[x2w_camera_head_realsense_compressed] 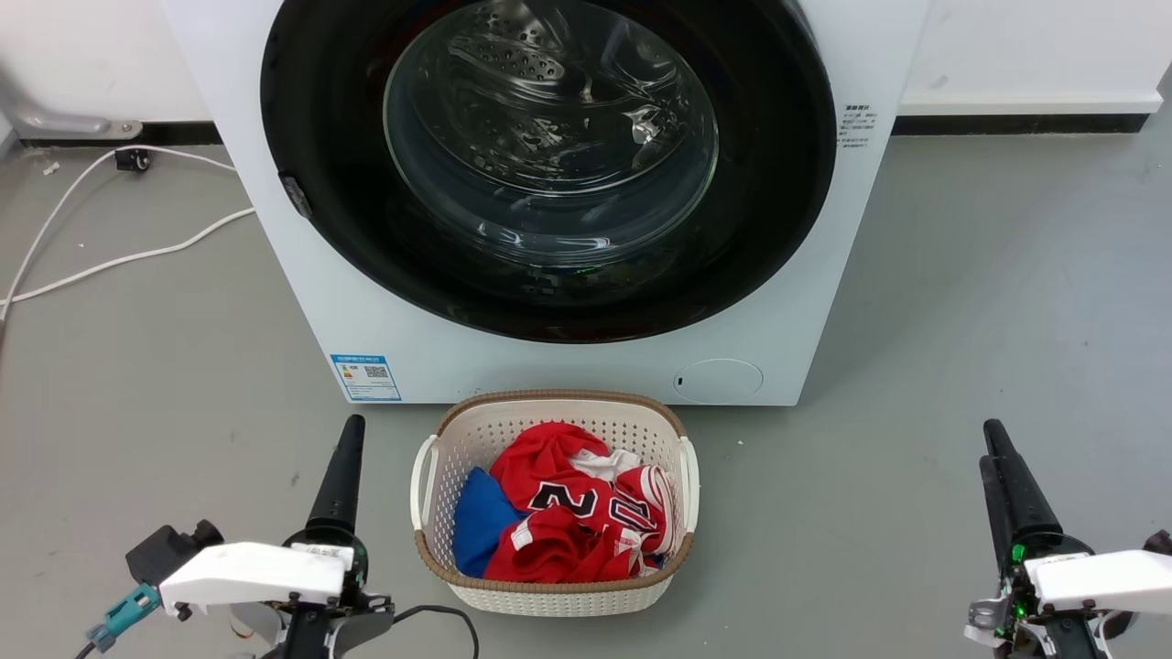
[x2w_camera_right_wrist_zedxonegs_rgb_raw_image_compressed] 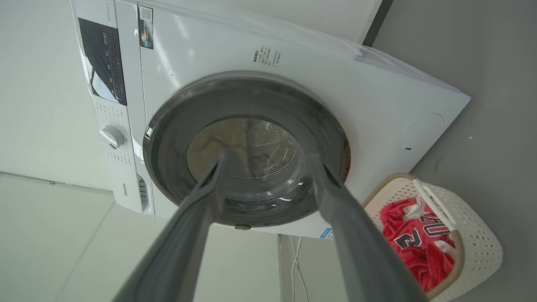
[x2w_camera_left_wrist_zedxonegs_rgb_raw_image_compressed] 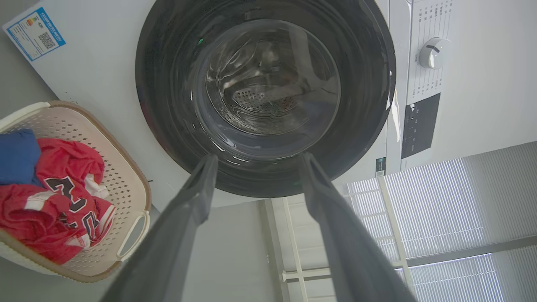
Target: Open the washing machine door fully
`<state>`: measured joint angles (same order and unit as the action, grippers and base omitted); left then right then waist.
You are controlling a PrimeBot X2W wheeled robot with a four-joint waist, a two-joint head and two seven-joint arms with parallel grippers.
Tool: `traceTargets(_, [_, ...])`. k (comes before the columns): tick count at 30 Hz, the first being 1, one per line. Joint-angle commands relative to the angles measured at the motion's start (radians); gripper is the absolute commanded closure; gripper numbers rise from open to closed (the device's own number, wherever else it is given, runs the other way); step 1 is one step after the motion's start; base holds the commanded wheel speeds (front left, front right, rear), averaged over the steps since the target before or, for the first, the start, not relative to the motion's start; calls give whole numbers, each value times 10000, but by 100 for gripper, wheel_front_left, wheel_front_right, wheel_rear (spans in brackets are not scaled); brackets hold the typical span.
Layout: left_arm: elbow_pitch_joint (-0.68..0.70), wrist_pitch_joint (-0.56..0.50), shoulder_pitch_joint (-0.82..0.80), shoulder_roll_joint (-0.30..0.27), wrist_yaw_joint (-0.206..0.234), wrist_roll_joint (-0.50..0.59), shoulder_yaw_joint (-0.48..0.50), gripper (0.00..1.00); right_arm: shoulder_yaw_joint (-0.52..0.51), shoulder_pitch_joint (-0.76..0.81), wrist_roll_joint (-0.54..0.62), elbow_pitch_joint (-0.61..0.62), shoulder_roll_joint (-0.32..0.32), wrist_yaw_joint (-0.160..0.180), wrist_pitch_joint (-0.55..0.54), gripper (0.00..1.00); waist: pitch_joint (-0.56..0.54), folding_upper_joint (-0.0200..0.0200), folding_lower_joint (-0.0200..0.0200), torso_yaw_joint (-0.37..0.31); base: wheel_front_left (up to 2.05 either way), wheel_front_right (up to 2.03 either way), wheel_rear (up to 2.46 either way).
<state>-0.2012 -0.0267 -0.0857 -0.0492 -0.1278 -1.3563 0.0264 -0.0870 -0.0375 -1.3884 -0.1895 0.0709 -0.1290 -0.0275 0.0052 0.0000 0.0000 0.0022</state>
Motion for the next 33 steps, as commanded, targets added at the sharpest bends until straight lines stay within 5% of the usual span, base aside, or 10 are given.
traceTargets(1, [247, 106, -276, -24, -18, 499, -106, 0, 28, -85, 526, 272, 112, -7, 107, 0, 1, 0, 0, 0, 0, 0, 0])
traceTargets(18, [594, 775, -334, -178, 67, 4467, -597, 0, 226, 234, 4529, 713, 137, -11, 646, 0, -5, 0, 0, 10, 0, 0, 0])
traceTargets(33, [497, 1274, -435, -545, 442, 6783, -1236, 0, 311, 541, 7110, 1328, 136, -14, 642, 0, 4, 0, 0, 33, 0, 0, 0])
